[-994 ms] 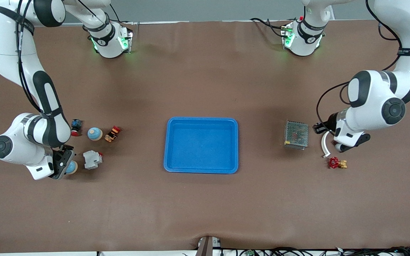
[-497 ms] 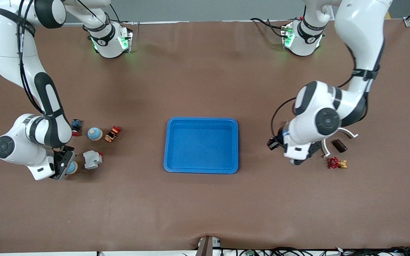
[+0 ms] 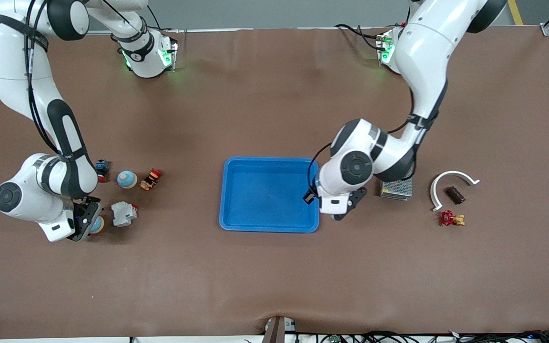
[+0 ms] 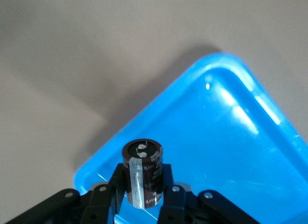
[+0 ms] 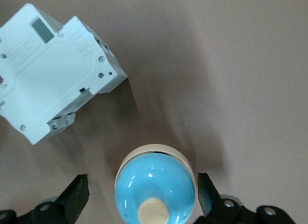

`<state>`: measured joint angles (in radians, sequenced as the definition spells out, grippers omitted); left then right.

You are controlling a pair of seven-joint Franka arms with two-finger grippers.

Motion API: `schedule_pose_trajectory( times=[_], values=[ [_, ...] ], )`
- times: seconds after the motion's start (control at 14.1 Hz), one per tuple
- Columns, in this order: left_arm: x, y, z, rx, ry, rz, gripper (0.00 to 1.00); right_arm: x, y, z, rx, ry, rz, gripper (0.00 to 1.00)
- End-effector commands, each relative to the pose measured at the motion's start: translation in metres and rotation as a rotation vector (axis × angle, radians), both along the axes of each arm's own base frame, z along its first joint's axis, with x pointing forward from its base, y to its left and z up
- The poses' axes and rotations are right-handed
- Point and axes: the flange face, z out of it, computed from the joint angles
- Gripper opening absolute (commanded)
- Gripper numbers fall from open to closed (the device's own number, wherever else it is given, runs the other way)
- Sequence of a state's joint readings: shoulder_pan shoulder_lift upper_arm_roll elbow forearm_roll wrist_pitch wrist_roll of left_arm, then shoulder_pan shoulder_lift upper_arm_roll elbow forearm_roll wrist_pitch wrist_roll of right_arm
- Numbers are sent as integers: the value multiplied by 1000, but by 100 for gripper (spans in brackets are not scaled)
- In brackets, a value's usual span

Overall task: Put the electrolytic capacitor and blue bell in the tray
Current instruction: 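Grasp the capacitor with the left gripper and carry it toward the tray, then release the capacitor in the tray and lift the left gripper away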

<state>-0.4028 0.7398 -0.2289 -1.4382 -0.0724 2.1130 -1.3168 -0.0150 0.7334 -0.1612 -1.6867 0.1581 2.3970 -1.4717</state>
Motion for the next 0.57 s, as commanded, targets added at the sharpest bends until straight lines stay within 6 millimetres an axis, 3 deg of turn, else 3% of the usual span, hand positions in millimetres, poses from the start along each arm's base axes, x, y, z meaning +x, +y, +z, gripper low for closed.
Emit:
schedule_pose_trajectory(
  times=[0.0,0.21,0.28,0.5],
  values=[
    [-3,-15,-21,-3,17,26,0,1,-9,-4,24,-16,15,100],
    [-16,-29,-40,14,44,35,0,1,-8,-4,30,-16,14,100],
    [-22,-35,-42,17,46,22,0,1,-8,-4,30,-16,14,94],
    [-28,-39,-58,22,71,27,0,2,-8,-3,30,-16,13,61]
  ],
)
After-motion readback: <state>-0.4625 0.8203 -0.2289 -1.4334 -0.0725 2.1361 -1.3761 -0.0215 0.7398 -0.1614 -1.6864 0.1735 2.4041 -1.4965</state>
